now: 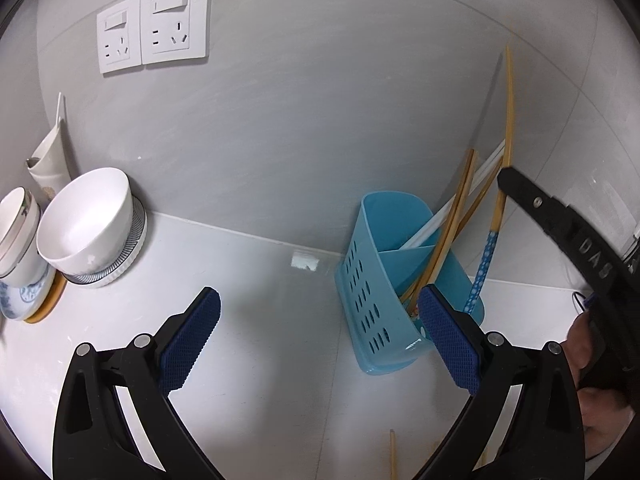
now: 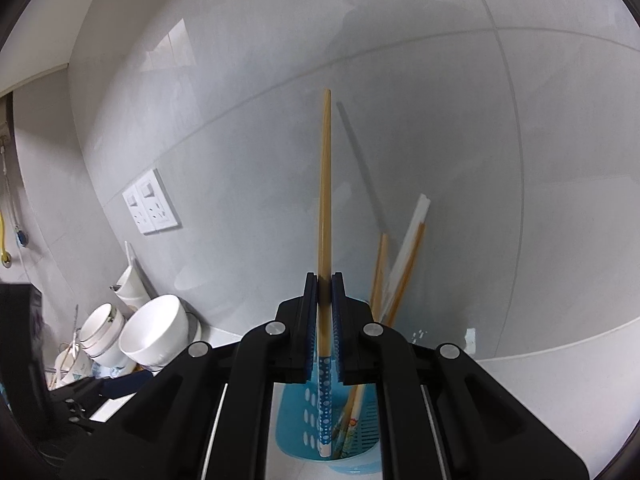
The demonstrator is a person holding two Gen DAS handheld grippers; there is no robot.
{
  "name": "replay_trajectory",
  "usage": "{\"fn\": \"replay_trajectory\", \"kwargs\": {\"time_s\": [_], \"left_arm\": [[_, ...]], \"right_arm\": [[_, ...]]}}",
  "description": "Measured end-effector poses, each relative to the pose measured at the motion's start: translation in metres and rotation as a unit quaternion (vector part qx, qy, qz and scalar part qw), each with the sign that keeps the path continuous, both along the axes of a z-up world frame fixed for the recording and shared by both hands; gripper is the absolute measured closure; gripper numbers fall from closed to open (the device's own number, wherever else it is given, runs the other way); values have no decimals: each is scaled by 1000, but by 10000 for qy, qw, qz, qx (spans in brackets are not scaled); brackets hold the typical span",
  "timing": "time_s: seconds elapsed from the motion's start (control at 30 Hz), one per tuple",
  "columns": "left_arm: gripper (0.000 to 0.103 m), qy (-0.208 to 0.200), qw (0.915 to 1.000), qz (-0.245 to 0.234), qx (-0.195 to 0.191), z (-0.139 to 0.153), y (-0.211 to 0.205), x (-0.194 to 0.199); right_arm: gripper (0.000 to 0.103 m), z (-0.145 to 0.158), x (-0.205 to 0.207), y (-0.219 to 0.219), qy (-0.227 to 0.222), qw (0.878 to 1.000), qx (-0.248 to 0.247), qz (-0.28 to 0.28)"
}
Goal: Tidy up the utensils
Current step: 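Lower the blue-dotted chopstick into the holder, open the right gripper, withdraw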
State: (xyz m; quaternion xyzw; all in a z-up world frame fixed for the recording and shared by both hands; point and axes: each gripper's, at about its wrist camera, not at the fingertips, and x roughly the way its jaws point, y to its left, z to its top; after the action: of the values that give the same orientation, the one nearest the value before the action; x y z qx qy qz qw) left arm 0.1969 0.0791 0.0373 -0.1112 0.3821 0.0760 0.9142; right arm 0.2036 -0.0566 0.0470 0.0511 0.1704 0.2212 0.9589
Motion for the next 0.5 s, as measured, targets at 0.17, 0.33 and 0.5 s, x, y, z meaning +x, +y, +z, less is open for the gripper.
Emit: {"fn": "replay_trajectory", "kwargs": {"time_s": [0.17, 0.33, 0.5], "left_arm": [[6, 4, 10000, 15, -21, 0, 2, -1], [6, -52, 9999, 87, -37, 0, 5, -2], [6, -50, 9999, 123, -69, -1, 6, -1]], "right_arm": [[96, -13, 3, 5, 113, 9999, -117, -16], [96, -26, 6, 6, 252, 9995, -200, -55], [96, -37, 7, 8, 405, 9986, -339, -97]]}}
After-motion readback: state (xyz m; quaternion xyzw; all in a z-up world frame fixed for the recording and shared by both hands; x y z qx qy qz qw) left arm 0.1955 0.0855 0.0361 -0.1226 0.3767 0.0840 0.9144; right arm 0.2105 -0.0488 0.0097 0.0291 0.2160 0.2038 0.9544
